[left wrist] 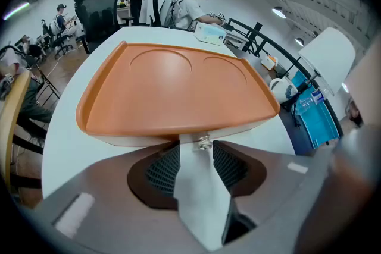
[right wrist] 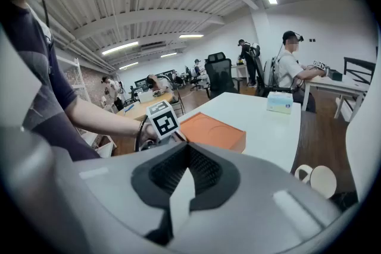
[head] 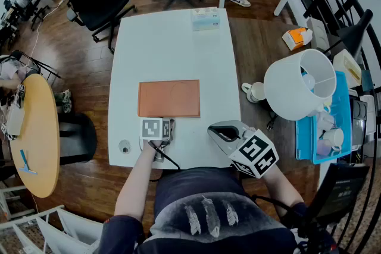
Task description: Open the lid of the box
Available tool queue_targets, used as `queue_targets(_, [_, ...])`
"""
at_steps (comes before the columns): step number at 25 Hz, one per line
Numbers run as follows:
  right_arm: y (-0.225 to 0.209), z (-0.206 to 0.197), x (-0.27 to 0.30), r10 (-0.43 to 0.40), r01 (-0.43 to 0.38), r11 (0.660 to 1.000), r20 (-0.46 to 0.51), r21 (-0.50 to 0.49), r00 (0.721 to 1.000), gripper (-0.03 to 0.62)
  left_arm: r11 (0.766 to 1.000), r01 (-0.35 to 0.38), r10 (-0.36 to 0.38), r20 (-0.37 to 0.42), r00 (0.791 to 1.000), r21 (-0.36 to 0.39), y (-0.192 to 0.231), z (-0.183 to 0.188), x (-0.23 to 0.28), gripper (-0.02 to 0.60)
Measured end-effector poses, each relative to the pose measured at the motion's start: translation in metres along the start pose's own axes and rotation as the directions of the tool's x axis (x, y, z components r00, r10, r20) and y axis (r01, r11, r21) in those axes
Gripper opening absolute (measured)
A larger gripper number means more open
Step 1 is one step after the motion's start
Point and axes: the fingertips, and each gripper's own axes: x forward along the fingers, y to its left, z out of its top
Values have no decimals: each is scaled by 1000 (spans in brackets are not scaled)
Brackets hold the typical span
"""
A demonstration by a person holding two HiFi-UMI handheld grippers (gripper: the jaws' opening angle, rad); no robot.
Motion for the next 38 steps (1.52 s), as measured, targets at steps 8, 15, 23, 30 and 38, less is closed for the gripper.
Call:
queue_targets(8, [-4,-7,-6,30,-30,1000,-5,7,1000,3,998,-59,55,-110,992,-36,-7,-9,15,223])
queue_targets(15, [-6,-13,-9,39,-39,999,-11,15,999,3,996,-89,81,-182,980,-32,-15,-15,14,107])
queue_targets(23, [-7,-15,-11,43,-43,999,-12,21,999,3,996,-88,88,-202,975,10,-18,-15,15,91])
queue_targets(30, [-6,-12,-2,43,-43,999,-23,-4,999,3,1000,-27,24,-208,978,-11,-21,-29,10,86])
queue_targets(38, [-8,0,16,31,-34,998,-70,-46,997,3,1000,18,-23,-217,976,-25,-29,-62,-2,84])
